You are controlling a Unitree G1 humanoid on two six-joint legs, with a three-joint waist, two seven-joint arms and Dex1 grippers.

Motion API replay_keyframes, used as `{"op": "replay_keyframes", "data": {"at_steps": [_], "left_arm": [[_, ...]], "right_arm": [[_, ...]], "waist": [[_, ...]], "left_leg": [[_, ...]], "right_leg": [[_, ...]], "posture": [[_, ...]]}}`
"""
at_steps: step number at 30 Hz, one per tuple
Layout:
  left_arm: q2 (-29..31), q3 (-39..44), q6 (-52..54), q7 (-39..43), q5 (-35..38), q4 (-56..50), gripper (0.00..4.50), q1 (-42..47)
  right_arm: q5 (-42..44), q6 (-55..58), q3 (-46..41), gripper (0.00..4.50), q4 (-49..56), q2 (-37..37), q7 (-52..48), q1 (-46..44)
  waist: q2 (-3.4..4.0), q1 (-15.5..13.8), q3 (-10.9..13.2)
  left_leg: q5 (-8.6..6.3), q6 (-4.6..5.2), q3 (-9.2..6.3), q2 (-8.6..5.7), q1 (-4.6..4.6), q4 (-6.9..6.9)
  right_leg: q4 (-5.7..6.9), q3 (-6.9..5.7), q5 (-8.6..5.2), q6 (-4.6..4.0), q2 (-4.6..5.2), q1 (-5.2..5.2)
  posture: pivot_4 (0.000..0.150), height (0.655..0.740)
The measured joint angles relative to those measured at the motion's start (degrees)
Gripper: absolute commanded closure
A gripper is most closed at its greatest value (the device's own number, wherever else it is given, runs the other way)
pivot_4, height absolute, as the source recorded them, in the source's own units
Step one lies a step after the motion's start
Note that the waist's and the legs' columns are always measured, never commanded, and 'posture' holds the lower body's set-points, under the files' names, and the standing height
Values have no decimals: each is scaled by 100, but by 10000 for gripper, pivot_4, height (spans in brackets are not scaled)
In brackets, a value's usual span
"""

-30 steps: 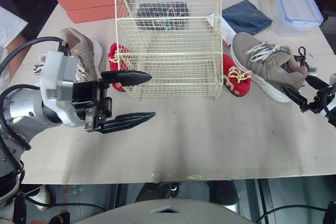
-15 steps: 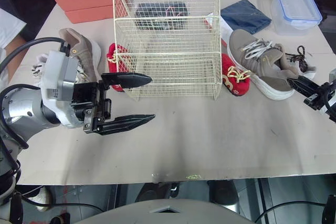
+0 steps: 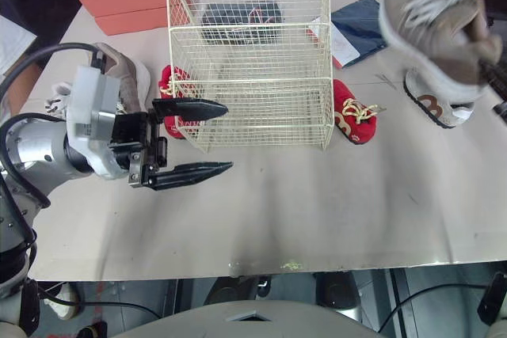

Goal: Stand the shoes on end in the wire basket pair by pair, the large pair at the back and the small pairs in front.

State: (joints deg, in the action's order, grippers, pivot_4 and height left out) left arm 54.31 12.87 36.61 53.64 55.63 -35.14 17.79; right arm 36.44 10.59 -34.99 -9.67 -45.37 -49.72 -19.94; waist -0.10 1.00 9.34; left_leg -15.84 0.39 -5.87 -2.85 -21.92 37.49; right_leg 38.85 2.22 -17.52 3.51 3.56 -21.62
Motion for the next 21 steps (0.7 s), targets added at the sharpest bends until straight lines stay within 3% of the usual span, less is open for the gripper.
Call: {"op": "replay_keyframes", "data": {"at_steps": [10, 15, 21], "left_arm": [[125, 373, -103, 537, -195, 953, 0, 278], [356, 702, -26, 812, -83, 1157, 0, 382], [664, 1116, 424, 1046, 697, 1318, 0, 921]], "right_arm": [[1621, 1027, 152, 44542, 1138, -209, -545, -1343], [1756, 1418, 834, 44542, 1711, -320, -992, -1448], [1746, 1739, 1836, 44542, 2267, -548, -1888, -1738]], "waist": [[0, 71, 17], [-23, 94, 30], [-29, 105, 37]], "left_leg": [[-1, 1, -1, 5, -8, 0], [-1, 2, -4, 5, -8, 1], [-1, 1, -12, 4, -23, 7]], "right_leg": [[-3, 0, 0, 0, 8, -8], [-1, -3, 0, 0, 19, -10], [-2, -14, 0, 0, 22, -23]], "posture": [[1500, 7400], [1500, 7400], [1500, 7400]]}}
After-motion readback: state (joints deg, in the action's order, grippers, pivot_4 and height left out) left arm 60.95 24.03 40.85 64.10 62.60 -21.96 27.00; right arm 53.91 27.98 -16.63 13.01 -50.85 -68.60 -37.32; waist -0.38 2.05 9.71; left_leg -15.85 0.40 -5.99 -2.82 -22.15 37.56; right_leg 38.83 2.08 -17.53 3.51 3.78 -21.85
